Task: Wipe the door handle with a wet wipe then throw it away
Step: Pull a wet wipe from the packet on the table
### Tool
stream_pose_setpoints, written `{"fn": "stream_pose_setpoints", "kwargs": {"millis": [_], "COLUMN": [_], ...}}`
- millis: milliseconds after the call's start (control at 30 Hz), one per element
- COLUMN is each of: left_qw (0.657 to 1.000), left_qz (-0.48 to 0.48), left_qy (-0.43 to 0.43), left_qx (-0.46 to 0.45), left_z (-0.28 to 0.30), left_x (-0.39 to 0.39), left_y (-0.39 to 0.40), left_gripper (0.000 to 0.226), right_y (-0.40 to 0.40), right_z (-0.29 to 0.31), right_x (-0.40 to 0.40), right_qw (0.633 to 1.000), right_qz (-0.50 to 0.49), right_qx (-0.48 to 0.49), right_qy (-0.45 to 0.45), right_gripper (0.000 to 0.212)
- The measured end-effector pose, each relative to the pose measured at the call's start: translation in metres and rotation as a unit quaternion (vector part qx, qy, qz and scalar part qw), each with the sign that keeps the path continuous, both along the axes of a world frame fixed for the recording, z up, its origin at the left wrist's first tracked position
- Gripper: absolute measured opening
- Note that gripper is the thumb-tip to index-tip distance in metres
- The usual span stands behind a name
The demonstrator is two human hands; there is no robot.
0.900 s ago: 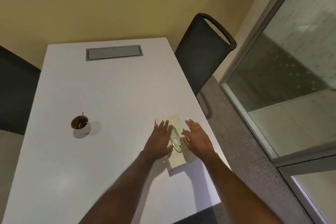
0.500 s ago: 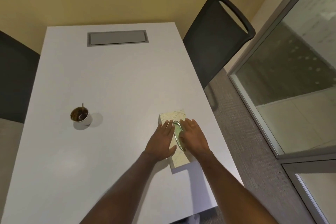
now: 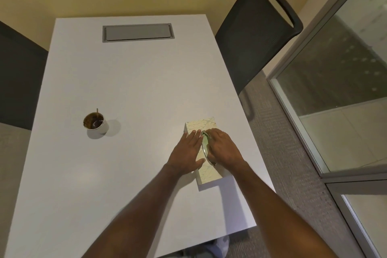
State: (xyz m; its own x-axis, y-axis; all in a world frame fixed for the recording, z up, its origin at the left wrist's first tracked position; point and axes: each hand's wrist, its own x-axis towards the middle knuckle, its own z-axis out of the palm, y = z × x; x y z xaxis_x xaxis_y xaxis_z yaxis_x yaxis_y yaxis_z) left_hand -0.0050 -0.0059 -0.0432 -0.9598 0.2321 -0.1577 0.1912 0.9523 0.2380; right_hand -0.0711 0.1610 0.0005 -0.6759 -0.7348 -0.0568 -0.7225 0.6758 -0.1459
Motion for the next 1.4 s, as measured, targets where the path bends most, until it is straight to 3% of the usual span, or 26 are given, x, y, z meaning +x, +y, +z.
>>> {"fn": "stream_pose_setpoints", "kwargs": {"millis": [200,300,367,433,500,567,667,767,900,1033,1100,1267,1400], "left_qw": [1.0,1.0,0.991,0.945,0.866,0.793,0.748,0.741,0.714,0.676,0.669,0.652,0.679], "left_qz": [0.002,0.012,0.066,0.136,0.163,0.164,0.117,0.067,-0.001,-0.039,-0.016,0.034,-0.018], "left_qy": [-0.019,-0.025,-0.04,-0.082,-0.108,-0.126,-0.16,-0.215,-0.279,-0.263,-0.227,-0.107,-0.02], "left_qx": [-0.008,0.005,0.112,0.285,0.46,0.573,0.633,0.632,0.642,0.687,0.707,0.75,0.734], "left_z": [0.006,0.024,0.044,0.069,0.097,0.127,0.17,0.199,0.23,0.252,0.262,0.285,0.306], "left_x": [-0.005,-0.017,-0.026,-0.035,-0.043,-0.049,-0.057,-0.068,-0.072,-0.067,-0.065,-0.075,-0.072], "left_y": [0.0,0.004,0.008,0.014,0.029,0.047,0.081,0.122,0.18,0.246,0.286,0.367,0.464], "left_gripper": [0.087,0.07,0.051,0.041,0.031,0.031,0.036,0.045,0.042,0.029,0.025,0.019,0.033], "right_y": [0.025,0.041,0.051,0.06,0.071,0.083,0.104,0.132,0.18,0.245,0.284,0.386,0.486], "right_z": [0.025,0.056,0.082,0.111,0.139,0.165,0.195,0.217,0.238,0.252,0.258,0.262,0.262], "right_x": [0.007,0.012,0.013,0.014,0.015,0.017,0.021,0.029,0.041,0.057,0.07,0.108,0.138], "right_qw": [0.976,0.927,0.877,0.813,0.767,0.738,0.694,0.666,0.672,0.683,0.697,0.774,0.796], "right_qz": [-0.118,-0.168,-0.219,-0.26,-0.269,-0.264,-0.255,-0.253,-0.252,-0.269,-0.273,-0.321,-0.359], "right_qx": [-0.16,-0.294,-0.385,-0.469,-0.539,-0.587,-0.649,-0.682,-0.686,-0.677,-0.663,-0.536,-0.477], "right_qy": [-0.094,-0.159,-0.188,-0.225,-0.223,-0.202,-0.182,-0.162,-0.115,-0.058,-0.022,0.096,0.103], "right_gripper": [0.01,0.012,0.006,0.008,0.012,0.013,0.02,0.022,0.019,0.02,0.015,0.006,0.012]}}
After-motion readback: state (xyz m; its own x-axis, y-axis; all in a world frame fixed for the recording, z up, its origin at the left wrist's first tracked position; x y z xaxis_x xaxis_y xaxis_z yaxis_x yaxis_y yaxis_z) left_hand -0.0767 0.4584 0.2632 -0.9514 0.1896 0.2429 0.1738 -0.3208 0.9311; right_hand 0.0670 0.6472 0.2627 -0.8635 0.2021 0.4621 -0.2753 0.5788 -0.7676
